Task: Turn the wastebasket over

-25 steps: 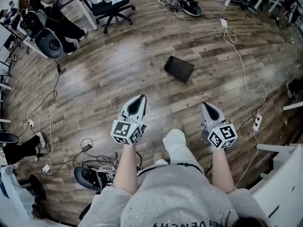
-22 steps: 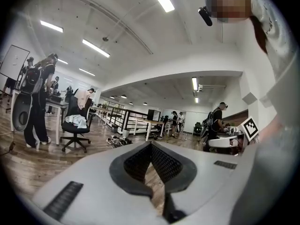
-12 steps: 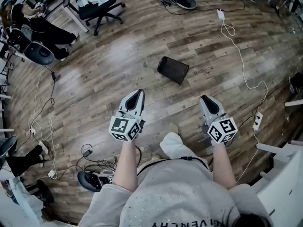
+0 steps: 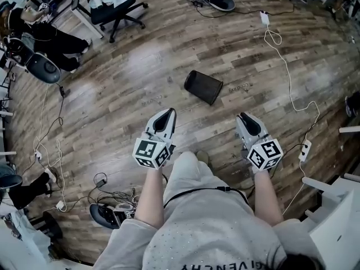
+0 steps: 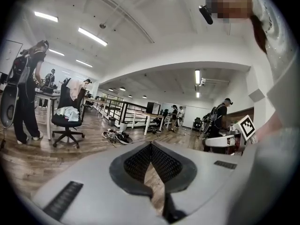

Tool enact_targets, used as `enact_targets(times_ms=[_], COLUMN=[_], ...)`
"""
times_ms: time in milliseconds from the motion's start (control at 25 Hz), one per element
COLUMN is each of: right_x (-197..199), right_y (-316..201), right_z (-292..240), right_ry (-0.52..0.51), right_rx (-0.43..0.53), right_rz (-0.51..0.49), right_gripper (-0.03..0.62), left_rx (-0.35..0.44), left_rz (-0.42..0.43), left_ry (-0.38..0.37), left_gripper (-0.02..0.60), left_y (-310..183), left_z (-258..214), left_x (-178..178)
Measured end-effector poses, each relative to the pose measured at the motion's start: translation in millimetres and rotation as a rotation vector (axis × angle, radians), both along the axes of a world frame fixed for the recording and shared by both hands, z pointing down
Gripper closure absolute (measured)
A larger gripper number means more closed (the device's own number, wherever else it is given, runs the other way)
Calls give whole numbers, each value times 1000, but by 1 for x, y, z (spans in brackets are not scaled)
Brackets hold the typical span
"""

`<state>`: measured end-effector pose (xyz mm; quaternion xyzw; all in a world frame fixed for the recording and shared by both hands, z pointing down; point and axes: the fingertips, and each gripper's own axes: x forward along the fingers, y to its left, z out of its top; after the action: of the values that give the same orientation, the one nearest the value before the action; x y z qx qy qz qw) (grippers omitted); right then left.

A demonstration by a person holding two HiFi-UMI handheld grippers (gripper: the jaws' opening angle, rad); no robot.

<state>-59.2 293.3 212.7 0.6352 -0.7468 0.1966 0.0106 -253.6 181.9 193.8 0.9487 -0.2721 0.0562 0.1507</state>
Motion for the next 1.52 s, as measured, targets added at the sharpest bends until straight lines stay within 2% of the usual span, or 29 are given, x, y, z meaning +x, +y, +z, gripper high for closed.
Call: enact_targets(times_ms=[400, 720, 920, 1200, 1520], right_x=[42, 108, 141, 169, 183], right_y=[-31, -69, -94, -131, -175], right_z=[46, 76, 96, 131, 172], right_ry=[-52, -65, -92, -107, -107], right_rx=[-83, -166, -208, -289, -364], right_rz=[46, 48, 66, 24, -48], right_gripper=[511, 502, 502, 501, 490], left_rx=[-104, -172, -236, -303, -375], left_rz=[12, 37, 54, 44, 23], left_ry=[-49, -47, -73, -94, -103], left_gripper=[583, 577, 561, 545, 541], left_y=[-36, -81, -106, -145, -178], left_z=[56, 94, 119, 156, 198], left_x=[37, 121, 157, 197, 221])
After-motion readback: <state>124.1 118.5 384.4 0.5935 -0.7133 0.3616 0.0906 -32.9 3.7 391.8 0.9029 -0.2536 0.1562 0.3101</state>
